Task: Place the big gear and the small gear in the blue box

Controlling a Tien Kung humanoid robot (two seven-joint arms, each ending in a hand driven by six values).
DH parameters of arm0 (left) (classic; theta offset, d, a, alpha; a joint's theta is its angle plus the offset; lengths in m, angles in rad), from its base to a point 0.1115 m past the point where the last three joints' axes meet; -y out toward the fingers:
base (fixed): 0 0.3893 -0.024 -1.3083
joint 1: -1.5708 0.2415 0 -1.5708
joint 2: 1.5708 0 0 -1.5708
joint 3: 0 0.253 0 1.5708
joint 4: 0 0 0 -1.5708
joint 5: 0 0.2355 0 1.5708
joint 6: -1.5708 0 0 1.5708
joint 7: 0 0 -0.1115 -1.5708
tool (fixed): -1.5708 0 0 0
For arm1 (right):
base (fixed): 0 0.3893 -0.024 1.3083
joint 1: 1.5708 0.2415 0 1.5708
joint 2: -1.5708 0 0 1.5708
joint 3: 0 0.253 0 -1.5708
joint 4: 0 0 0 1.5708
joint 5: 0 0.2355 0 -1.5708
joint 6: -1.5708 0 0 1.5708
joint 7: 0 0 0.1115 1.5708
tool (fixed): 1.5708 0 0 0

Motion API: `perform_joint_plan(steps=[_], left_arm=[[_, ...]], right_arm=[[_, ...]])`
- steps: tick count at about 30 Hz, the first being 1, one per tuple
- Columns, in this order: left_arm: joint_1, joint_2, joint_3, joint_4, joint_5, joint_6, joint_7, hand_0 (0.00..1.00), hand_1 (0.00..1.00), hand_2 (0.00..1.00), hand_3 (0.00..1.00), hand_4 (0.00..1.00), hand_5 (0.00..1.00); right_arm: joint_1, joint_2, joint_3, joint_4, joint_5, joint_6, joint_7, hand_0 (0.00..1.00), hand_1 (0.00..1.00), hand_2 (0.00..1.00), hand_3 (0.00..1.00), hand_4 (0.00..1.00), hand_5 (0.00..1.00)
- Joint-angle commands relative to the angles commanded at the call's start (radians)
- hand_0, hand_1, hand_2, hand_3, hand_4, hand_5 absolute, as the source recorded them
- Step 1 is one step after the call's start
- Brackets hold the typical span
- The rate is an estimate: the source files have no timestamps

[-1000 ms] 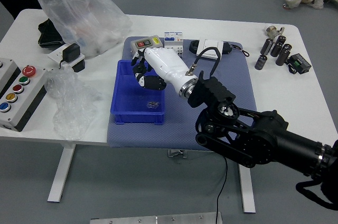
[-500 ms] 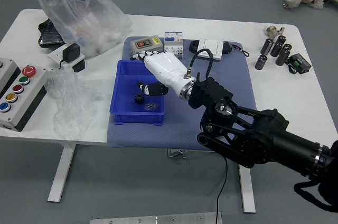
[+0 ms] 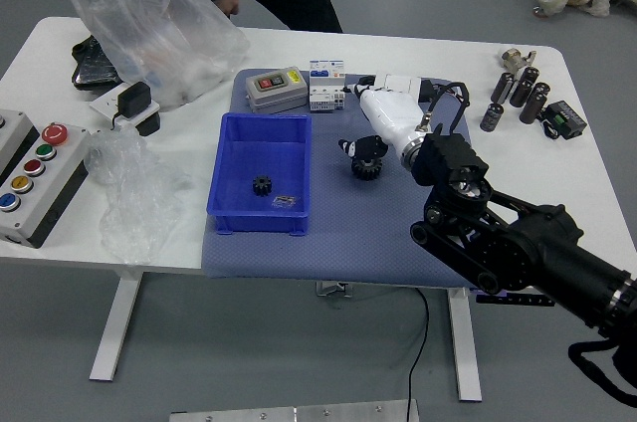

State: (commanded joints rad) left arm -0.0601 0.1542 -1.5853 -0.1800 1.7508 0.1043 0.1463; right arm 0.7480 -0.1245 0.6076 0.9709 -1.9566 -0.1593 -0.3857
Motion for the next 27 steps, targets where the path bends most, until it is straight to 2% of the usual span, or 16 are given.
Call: perform_joint_plan(steps=[4,5,7,10,11,16,17,22,23,27], left_arm=[[-0.002,-0.001,0.0,0.0,0.0,0.0,0.0,0.615,0.472,0.51,0.657,0.688,0.387],[-0.003,-0.001,-0.001,0.0,0.002,0.0,0.0,0.615,0.471,0.51,0.657,0.687,0.386],[-0.002,-0.002,-0.004,0.0,0.004,0.0,0.0,0.615,0.471,0.51,0.657,0.687,0.386],[-0.001,-0.002,-0.009,0.0,0.008,0.0,0.0,0.615,0.471,0.51,0.657,0.687,0.386],[-0.001,-0.002,-0.01,0.0,0.008,0.0,0.0,0.614,0.472,0.512,0.665,0.682,0.408],[-0.002,-0.001,-0.014,0.0,0.011,0.0,-0.001,0.614,0.472,0.512,0.665,0.682,0.408],[-0.003,-0.001,-0.013,0.0,0.011,0.0,-0.002,0.614,0.471,0.513,0.668,0.682,0.429],[-0.005,0.001,-0.011,0.0,0.009,0.0,-0.005,0.614,0.471,0.513,0.668,0.682,0.429],[-0.005,0.001,-0.01,0.0,0.008,0.0,-0.005,0.614,0.471,0.512,0.671,0.683,0.438],[-0.004,0.001,-0.009,0.0,0.007,0.0,-0.005,0.614,0.471,0.512,0.671,0.683,0.438]], right_arm=[[0.001,0.014,-0.016,-0.077,0.031,0.0,0.005,0.599,0.846,0.908,0.92,0.941,0.416],[0.002,0.017,-0.019,-0.091,0.036,0.0,0.006,0.608,0.849,0.91,0.921,0.973,0.475],[0.003,0.021,-0.028,-0.121,0.05,0.001,0.009,0.608,0.849,0.91,0.921,0.973,0.475],[0.005,0.025,-0.04,-0.147,0.062,0.003,0.01,0.608,0.849,0.91,0.921,0.973,0.475],[0.006,0.027,-0.045,-0.153,0.065,0.002,0.01,0.609,0.85,0.906,0.915,0.994,0.512],[0.009,0.034,-0.069,-0.162,0.079,-0.008,0.008,0.609,0.85,0.906,0.915,0.994,0.512],[0.01,0.036,-0.075,-0.163,0.083,-0.013,0.007,0.556,0.744,0.722,0.71,0.778,0.315],[0.008,0.044,-0.1,-0.167,0.082,-0.035,-0.007,0.556,0.744,0.722,0.71,0.778,0.315],[0.008,0.045,-0.105,-0.168,0.078,-0.035,-0.011,0.516,0.663,0.603,0.646,0.51,0.088],[0.005,0.047,-0.119,-0.171,0.066,-0.029,-0.022,0.516,0.663,0.603,0.646,0.51,0.088]])
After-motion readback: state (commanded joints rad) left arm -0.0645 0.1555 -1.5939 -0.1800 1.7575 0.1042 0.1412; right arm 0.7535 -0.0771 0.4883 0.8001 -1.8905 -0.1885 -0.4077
